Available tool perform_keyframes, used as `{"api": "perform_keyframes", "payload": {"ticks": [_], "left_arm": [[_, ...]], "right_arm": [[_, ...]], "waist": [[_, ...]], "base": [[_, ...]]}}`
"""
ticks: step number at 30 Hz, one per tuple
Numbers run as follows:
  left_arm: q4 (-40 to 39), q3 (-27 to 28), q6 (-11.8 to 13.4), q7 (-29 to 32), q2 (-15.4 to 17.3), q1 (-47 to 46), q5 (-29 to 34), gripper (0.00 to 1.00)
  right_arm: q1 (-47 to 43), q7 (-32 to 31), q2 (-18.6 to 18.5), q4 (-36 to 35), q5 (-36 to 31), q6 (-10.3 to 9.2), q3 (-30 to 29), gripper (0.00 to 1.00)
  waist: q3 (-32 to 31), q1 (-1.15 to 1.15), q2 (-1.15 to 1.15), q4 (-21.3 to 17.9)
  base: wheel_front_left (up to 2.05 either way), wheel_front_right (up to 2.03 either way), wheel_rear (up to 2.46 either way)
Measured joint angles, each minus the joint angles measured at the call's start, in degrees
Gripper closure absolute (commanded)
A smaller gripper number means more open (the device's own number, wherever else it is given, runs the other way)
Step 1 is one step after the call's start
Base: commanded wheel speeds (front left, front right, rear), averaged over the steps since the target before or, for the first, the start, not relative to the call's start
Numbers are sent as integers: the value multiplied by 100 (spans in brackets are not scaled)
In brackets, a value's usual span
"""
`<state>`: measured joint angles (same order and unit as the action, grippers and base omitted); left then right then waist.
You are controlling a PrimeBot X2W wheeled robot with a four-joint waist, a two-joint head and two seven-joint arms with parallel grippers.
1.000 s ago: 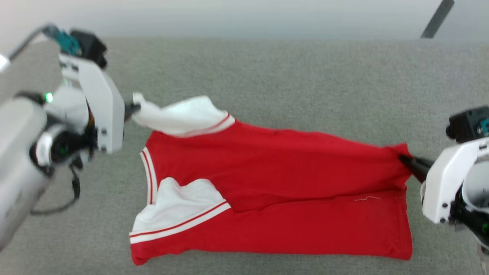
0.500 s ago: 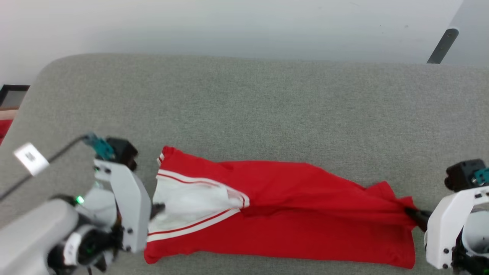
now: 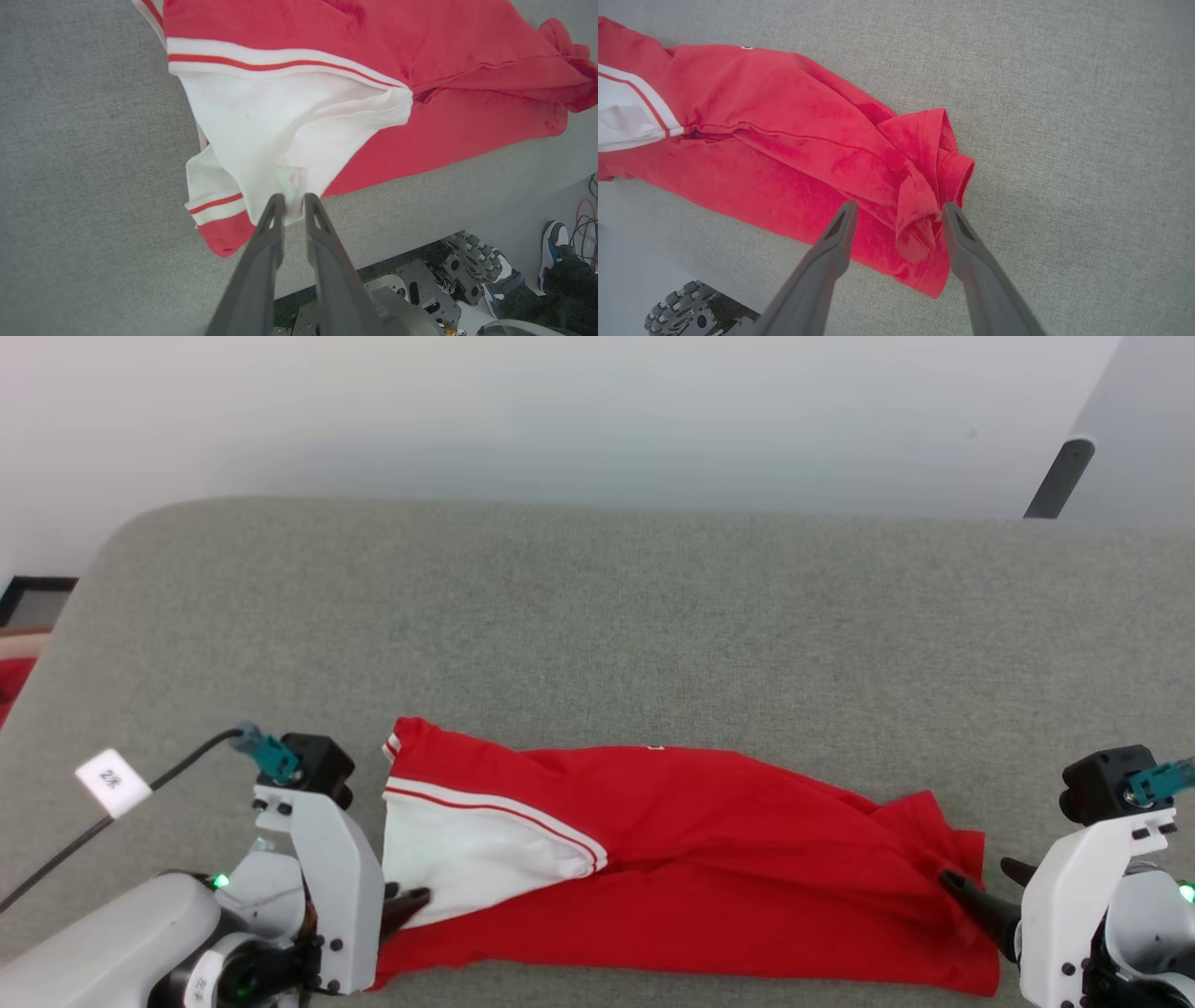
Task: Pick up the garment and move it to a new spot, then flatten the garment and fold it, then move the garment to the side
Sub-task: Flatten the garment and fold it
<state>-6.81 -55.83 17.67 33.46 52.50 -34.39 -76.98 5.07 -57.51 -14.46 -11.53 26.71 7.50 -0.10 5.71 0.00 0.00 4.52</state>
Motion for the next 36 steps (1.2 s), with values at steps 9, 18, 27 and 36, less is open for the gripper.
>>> {"api": "perform_keyframes", "payload": {"ticks": [9, 18, 27, 36], "left_arm": [[-164, 290, 21, -634, 179, 311, -113, 0], [-24, 858, -154, -2488, 185, 992, 38, 0], [287, 1402, -314, -4510, 163, 1946, 193, 0], [593, 2683, -532, -4845, -467, 2899, 902, 0]], "right_arm": [[-141, 193, 285, -148, 133, 0, -248, 0], [-447, 909, 668, -123, 90, 0, -664, 0], [-719, 1106, 800, 44, -32, 0, -1102, 0], [-742, 808, 846, 361, -219, 0, -1478, 0]], "waist": [[-321, 0, 0, -36], [-645, 0, 0, -44], [-779, 0, 0, 34], [-760, 0, 0, 188]], "base": [[0, 0, 0], [0, 0, 0], [0, 0, 0], [0, 0, 0]]}}
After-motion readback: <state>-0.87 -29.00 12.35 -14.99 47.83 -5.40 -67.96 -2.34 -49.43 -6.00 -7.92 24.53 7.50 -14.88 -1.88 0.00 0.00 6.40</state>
